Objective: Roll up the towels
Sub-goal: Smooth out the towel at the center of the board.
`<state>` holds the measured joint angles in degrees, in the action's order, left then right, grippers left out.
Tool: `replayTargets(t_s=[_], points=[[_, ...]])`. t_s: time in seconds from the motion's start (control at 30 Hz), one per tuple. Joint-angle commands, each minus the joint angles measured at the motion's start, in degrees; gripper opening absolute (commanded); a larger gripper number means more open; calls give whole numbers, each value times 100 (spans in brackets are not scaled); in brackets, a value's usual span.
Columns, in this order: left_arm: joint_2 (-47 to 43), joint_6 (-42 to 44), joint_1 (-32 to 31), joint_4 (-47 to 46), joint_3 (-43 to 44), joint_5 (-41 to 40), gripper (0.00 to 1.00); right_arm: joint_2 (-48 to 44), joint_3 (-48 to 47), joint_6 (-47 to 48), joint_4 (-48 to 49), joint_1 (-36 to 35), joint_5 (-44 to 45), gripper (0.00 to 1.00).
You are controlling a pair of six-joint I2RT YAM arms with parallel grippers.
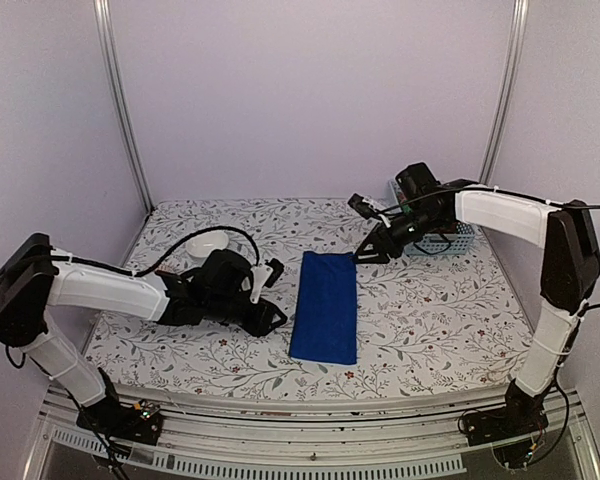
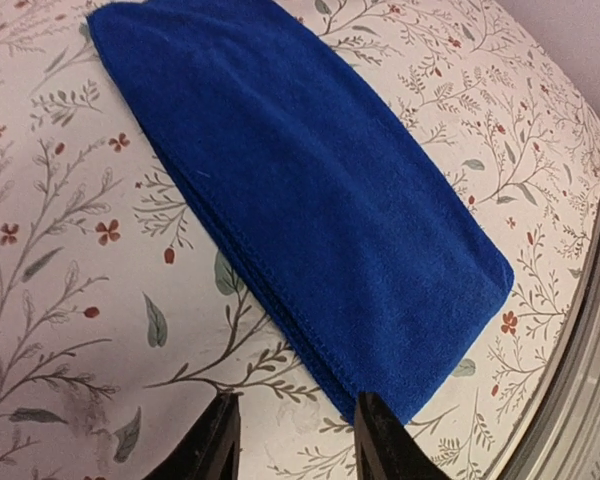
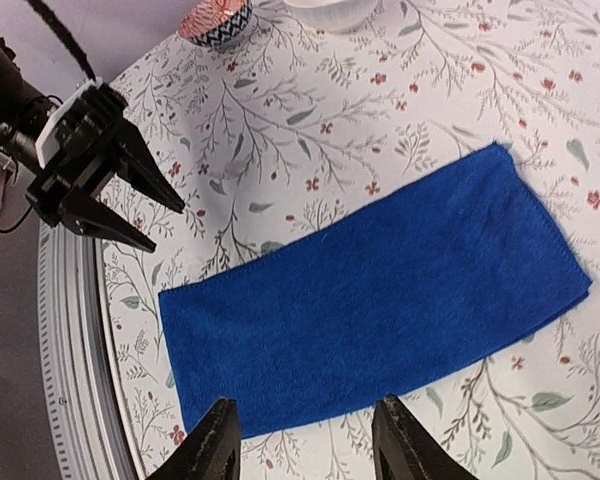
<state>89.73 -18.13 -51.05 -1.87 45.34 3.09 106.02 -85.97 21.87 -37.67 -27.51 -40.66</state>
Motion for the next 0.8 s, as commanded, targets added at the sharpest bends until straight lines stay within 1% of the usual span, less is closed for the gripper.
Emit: replayTargets(t_s=[0.0,0.07,0.13,0.27,0.53,0.67,0.77], points=[[302,-513,109,-681,-236,1377,45,-247,1142,336,289,-18,216,45],[501,-663,106,-966,-241,1728,47,-397,1505,351,415,-17,18,44],[701,-760,95,-1142,-233,1923,46,-463,1749,409,435,-22,-240,43],[1092,-792,2,-1118,-73,2169,36,-445,1884,432,411,-26,-123,40],[1458,-938,-568,-1088,87,2161,24,-434,1926,458,371,-26,-74,37],[1585,-909,-971,-938,303,2059,25,-438,1925,500,297,-26,-127,37],[1495,-813,-1118,-298,396,1641,34,-454,1916,517,191,-31,-209,36]])
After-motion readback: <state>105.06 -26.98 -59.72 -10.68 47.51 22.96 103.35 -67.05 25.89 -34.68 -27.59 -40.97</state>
